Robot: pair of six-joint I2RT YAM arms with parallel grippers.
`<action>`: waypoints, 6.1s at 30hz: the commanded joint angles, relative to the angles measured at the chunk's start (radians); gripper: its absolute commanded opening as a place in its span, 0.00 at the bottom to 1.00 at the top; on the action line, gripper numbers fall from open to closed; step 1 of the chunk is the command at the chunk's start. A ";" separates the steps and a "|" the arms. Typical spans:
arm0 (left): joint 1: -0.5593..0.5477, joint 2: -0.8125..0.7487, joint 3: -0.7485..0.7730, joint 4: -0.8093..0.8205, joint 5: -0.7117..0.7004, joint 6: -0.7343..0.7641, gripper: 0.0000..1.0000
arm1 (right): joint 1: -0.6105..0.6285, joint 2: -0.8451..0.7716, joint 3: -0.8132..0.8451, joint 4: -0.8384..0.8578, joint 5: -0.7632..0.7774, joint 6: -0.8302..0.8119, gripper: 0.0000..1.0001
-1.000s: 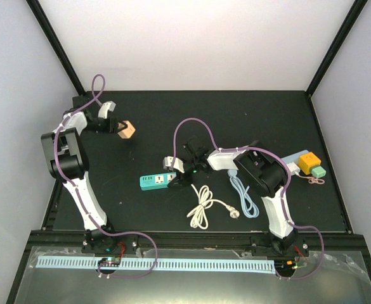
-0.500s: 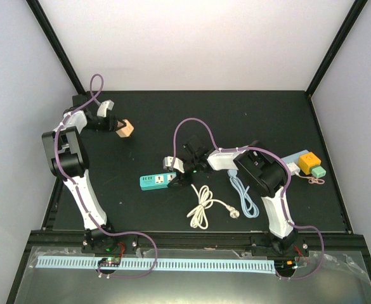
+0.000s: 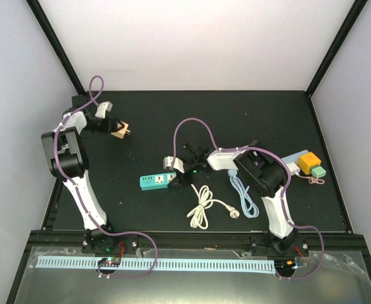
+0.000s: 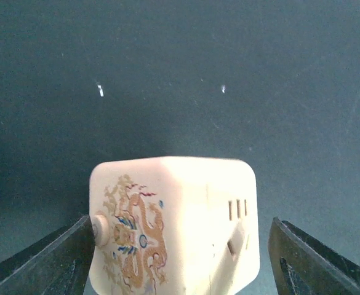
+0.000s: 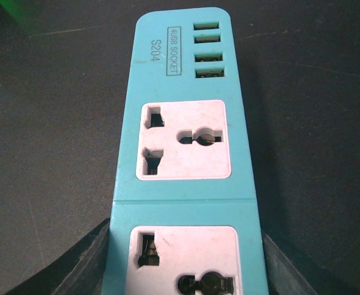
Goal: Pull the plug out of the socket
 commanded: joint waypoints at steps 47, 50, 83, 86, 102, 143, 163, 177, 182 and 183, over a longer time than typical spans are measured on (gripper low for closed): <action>-0.016 -1.178 -0.673 0.121 0.058 0.121 0.99 | -0.001 -0.229 0.029 -0.478 0.411 -0.185 0.66; -0.016 -1.218 -0.714 0.157 0.059 0.107 0.99 | -0.001 -0.214 0.053 -0.500 0.442 -0.195 0.62; -0.010 -1.262 -0.803 0.228 0.066 0.087 0.99 | -0.013 0.175 0.497 -0.504 0.790 -0.271 0.35; -0.009 -1.255 -0.804 0.232 0.070 0.087 0.99 | -0.047 0.214 0.560 -0.504 0.830 -0.311 0.35; -0.007 -1.244 -0.812 0.236 0.084 0.089 0.99 | -0.305 0.357 0.783 -0.554 0.948 -0.420 0.35; -0.005 -1.232 -0.789 0.225 -0.037 0.074 0.99 | -0.829 -0.025 0.416 -0.575 0.816 -0.592 0.55; -0.005 -1.256 -0.806 0.211 0.029 0.091 0.99 | -0.761 -0.515 0.012 -0.931 0.538 -0.893 0.67; -0.005 -1.262 -0.820 0.217 0.055 0.088 0.99 | -0.626 -0.572 -0.242 -0.759 0.628 -0.863 0.57; -0.006 -1.265 -0.824 0.219 0.053 0.090 0.99 | -0.569 -0.565 -0.276 -0.744 0.619 -0.831 0.41; -0.006 -1.266 -0.824 0.220 0.053 0.090 0.99 | -0.558 -0.565 -0.287 -0.738 0.620 -0.828 0.37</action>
